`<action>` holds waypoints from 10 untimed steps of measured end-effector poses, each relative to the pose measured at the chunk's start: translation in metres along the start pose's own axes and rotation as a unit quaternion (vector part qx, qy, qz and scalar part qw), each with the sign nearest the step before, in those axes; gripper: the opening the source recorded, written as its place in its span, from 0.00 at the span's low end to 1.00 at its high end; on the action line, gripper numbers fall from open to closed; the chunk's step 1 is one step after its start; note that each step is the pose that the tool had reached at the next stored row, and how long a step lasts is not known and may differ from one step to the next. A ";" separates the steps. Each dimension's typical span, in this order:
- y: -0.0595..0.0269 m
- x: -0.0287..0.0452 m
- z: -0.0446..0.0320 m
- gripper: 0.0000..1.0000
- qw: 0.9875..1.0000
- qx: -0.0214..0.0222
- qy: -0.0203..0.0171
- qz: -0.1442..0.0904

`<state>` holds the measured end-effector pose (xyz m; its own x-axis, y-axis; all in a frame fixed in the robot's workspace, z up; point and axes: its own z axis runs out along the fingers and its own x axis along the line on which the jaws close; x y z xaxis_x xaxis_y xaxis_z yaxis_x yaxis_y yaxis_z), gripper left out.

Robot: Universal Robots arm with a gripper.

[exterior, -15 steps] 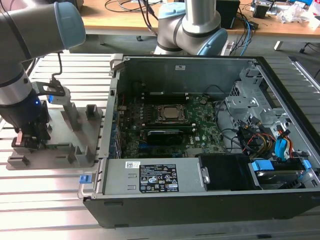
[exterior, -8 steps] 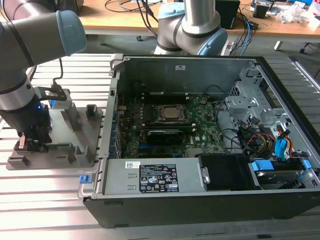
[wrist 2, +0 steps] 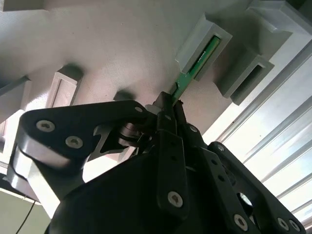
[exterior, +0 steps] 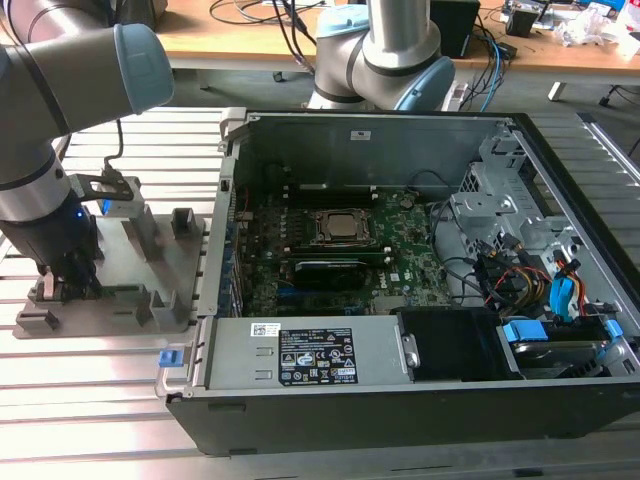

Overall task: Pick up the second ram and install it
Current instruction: 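Pick up the second ram and move it above second insertion slot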

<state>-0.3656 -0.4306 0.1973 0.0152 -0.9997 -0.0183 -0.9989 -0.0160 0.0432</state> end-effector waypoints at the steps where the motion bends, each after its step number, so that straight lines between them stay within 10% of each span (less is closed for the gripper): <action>1: 0.0000 0.0000 0.0000 0.14 1.000 0.000 0.000 0.000; 10: 0.0000 0.0000 0.0000 0.14 1.000 0.000 0.000 -0.001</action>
<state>-0.3656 -0.4306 0.1973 0.0175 -0.9997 -0.0184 -0.9989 -0.0183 0.0432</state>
